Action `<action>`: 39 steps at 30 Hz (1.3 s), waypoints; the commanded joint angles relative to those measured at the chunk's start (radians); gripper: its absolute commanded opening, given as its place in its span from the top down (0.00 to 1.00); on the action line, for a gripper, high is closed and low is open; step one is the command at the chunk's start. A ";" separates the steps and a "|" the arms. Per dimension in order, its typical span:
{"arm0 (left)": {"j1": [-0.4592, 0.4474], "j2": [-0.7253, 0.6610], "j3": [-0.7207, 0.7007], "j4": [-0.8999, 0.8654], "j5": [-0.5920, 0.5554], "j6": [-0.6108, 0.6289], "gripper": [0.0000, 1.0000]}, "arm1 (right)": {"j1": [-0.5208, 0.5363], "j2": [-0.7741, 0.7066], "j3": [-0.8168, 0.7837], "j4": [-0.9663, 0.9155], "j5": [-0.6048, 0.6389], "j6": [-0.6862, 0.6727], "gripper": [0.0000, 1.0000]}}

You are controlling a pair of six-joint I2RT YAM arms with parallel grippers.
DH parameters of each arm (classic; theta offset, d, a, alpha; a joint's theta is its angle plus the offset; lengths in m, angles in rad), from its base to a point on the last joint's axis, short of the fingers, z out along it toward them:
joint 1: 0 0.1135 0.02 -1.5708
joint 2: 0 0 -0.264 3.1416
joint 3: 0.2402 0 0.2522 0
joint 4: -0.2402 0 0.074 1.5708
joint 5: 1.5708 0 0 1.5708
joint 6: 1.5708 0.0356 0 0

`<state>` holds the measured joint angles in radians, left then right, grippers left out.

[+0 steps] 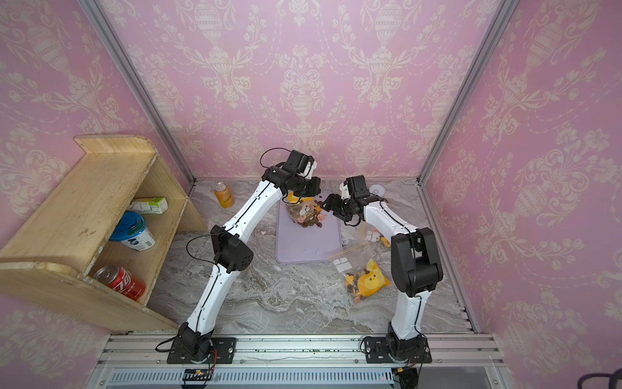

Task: Pour cookies out of the ziploc bag
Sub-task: 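Pour the cookies out of the ziploc bag onto the tray.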

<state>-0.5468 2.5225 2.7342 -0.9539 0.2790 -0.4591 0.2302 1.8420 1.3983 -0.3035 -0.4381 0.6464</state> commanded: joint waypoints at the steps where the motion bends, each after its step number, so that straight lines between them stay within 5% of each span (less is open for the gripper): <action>1: -0.015 0.016 0.022 0.029 0.031 -0.036 1.00 | -0.011 -0.067 -0.048 -0.006 0.019 -0.023 0.23; 10: -0.019 -0.023 0.024 0.026 0.031 -0.041 1.00 | -0.014 -0.167 -0.115 -0.008 0.031 -0.030 0.05; 39: -0.038 -0.028 0.025 0.099 0.109 -0.135 1.00 | -0.053 -0.311 -0.287 0.050 0.047 0.020 0.00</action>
<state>-0.5747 2.5301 2.7354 -0.8749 0.3614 -0.5720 0.1791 1.5723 1.1255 -0.2657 -0.3946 0.6552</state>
